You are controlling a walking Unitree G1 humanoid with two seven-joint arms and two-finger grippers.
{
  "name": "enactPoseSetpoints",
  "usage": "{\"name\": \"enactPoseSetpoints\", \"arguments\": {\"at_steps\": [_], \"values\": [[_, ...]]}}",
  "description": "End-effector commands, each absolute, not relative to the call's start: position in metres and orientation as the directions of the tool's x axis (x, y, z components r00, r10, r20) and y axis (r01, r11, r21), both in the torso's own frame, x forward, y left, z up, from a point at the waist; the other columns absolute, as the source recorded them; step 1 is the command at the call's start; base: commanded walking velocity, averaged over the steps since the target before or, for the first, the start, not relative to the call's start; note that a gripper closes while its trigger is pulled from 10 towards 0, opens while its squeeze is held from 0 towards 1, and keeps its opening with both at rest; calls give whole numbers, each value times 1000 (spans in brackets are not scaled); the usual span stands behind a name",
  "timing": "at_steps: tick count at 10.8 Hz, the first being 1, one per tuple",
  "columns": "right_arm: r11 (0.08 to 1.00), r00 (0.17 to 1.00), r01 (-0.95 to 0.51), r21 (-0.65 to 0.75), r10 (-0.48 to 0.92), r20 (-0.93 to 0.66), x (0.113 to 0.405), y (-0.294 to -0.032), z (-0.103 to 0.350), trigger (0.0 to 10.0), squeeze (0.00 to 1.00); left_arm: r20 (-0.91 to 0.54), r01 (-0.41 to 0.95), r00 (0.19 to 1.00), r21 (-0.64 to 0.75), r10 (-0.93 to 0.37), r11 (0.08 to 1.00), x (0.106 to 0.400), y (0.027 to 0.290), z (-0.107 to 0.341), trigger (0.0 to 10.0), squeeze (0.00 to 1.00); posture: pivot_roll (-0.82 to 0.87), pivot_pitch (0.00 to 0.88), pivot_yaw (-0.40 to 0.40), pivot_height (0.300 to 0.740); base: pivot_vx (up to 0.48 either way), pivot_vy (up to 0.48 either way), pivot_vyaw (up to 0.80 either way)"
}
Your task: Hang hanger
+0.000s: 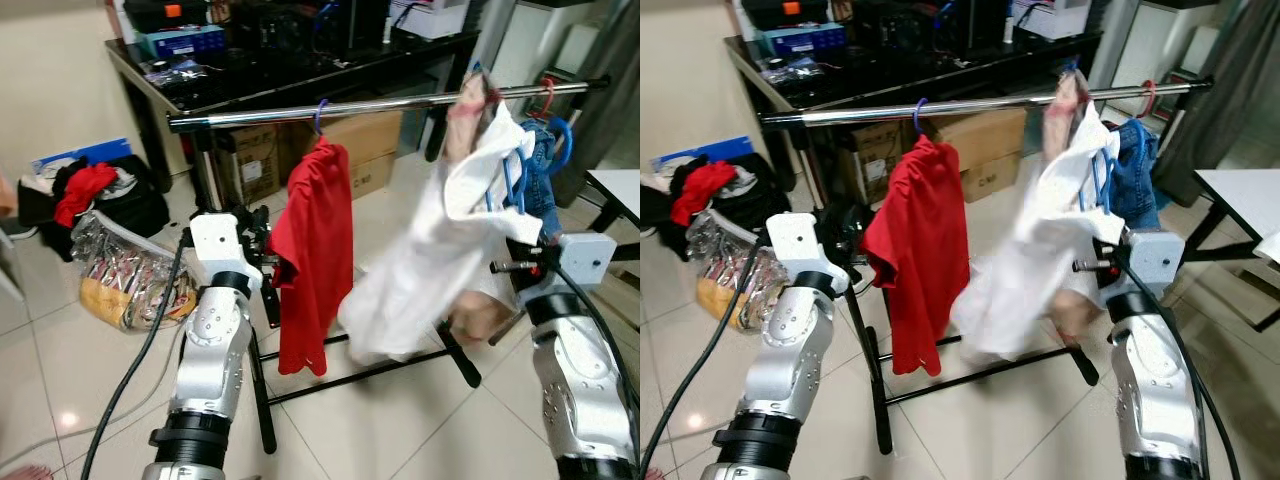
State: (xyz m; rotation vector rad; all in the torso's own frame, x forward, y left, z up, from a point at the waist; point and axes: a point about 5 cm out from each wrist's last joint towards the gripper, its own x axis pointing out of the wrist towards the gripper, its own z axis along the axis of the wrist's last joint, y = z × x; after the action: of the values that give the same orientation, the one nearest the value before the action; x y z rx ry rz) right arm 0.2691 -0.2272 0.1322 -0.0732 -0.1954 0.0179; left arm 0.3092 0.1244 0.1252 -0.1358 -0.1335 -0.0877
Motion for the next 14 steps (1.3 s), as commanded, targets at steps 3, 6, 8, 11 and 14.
{"name": "enactPoseSetpoints", "arguments": {"at_steps": [3, 6, 8, 11, 14], "values": [[978, 996, -40, -204, 56, 73, 273, -222, 122, 10000, 0, 123, 117, 987, -115, -103, 986, 311, 121, 123, 10000, 0, -22, 6, 11, 723, 0, 0, 0], [917, 982, -177, -358, 142, -121, 287, -200, 107, 10000, 0, 122, 112, 988, -112, -98, 987, 310, 122, 122, 10000, 0, -11, 2, -1, 723, 0, 0, 0], [896, 972, -230, -380, 193, -132, 296, -184, 113, 10000, 0, 124, 107, 988, -112, -93, 988, 311, 122, 122, 10000, 0, -5, 2, -6, 723, 0, 0, 0], [891, 962, -272, -364, 266, -69, 326, -145, 141, 10000, 0, 133, 89, 988, -105, -74, 991, 308, 126, 122, 10000, 0, 22, 3, -16, 723, 0, 0, 0], [934, 991, -122, -336, 95, -96, 325, -167, 126, 10000, 0, 140, 96, 987, -105, -80, 990, 309, 126, 124, 10000, 0, 24, 0, -9, 723, 0, 0, 0]]}}
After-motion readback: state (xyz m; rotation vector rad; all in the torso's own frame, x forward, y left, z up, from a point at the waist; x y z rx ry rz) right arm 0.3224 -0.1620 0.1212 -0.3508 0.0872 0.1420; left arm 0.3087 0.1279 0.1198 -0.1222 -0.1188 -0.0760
